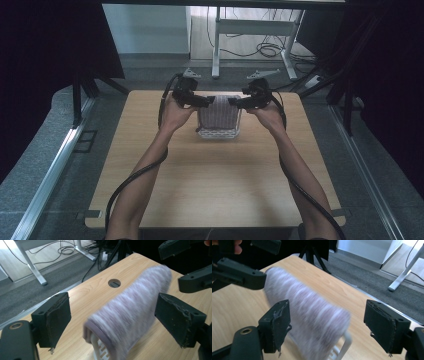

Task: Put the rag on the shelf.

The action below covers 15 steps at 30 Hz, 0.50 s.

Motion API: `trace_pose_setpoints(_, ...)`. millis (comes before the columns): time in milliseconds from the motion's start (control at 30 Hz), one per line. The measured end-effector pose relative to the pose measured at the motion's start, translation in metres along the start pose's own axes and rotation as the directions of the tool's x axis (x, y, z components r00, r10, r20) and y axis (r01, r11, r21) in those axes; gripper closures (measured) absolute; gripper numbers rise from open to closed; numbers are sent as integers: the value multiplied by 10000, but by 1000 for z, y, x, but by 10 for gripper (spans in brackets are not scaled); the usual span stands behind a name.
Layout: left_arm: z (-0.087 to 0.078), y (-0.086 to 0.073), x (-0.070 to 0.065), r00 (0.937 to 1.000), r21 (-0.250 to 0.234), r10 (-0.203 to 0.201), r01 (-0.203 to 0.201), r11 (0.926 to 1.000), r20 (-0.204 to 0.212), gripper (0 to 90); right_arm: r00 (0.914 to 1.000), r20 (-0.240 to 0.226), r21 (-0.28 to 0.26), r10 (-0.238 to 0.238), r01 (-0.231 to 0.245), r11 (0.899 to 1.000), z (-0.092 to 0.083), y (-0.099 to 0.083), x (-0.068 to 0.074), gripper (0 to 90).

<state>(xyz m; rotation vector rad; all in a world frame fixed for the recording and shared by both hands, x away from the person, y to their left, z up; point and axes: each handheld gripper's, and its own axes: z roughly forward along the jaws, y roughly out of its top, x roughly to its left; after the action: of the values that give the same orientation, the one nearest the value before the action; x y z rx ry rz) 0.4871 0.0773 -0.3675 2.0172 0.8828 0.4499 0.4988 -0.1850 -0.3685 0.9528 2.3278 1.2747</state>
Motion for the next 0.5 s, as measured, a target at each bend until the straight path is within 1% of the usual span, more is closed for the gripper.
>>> trace_pose_setpoints(133,-6,-6,-4,9998,-11,197,-197,9998,-9,128,9998,-192,-61,-32,31,10000,-7,-6,7,189)
trace_pose_setpoints(233,-9,-10,-7,9998,-63,191,-190,9998,47,124,9996,-297,-10,-39,39,10000,-11,-9,11,176)
trace_pose_setpoints(367,-16,-16,-10,9995,-92,291,-290,9995,105,121,9993,-326,56,-155,157,9999,-16,-14,16,159)
trace_pose_setpoints(500,-23,-24,-14,9992,-144,328,-325,9994,210,122,9994,-259,86,-217,220,9997,-21,-19,19,148)
